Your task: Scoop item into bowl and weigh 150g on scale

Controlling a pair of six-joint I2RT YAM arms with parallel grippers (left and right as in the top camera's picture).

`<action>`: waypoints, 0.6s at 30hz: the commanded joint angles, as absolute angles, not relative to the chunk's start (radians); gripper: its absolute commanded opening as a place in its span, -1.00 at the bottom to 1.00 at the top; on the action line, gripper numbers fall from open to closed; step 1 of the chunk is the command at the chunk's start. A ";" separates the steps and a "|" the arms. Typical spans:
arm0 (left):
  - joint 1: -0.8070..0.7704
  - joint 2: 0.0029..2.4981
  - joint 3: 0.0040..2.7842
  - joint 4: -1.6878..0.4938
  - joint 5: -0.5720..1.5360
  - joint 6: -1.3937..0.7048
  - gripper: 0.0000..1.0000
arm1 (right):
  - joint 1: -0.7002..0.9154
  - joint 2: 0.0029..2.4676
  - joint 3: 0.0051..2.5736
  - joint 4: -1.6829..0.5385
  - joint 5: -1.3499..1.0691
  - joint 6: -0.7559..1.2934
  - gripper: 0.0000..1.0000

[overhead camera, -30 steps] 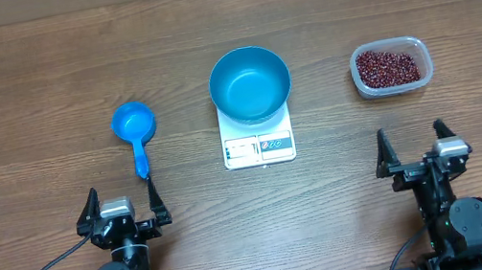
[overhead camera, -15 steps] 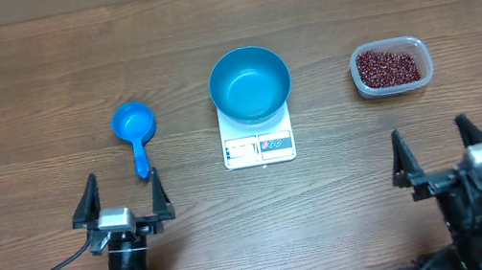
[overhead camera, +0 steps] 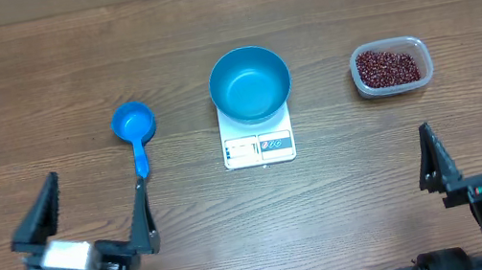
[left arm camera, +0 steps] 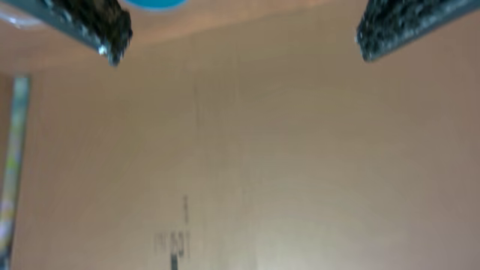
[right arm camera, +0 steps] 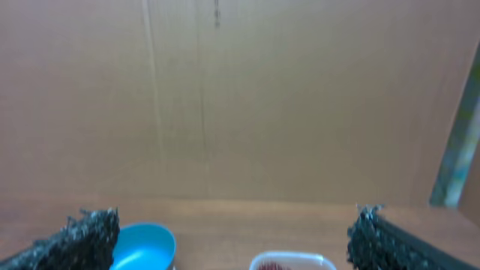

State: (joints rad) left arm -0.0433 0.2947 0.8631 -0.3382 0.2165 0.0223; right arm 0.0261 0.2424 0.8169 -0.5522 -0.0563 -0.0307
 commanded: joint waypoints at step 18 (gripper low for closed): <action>-0.039 1.438 2.363 -1.406 0.341 0.128 0.99 | 0.024 1.009 1.591 -1.221 -0.057 -0.027 1.00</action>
State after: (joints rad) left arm -0.0433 1.3376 2.2612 -1.3411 0.3260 0.1120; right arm 0.0261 0.9165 1.4982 -1.1664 -0.0559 -0.0296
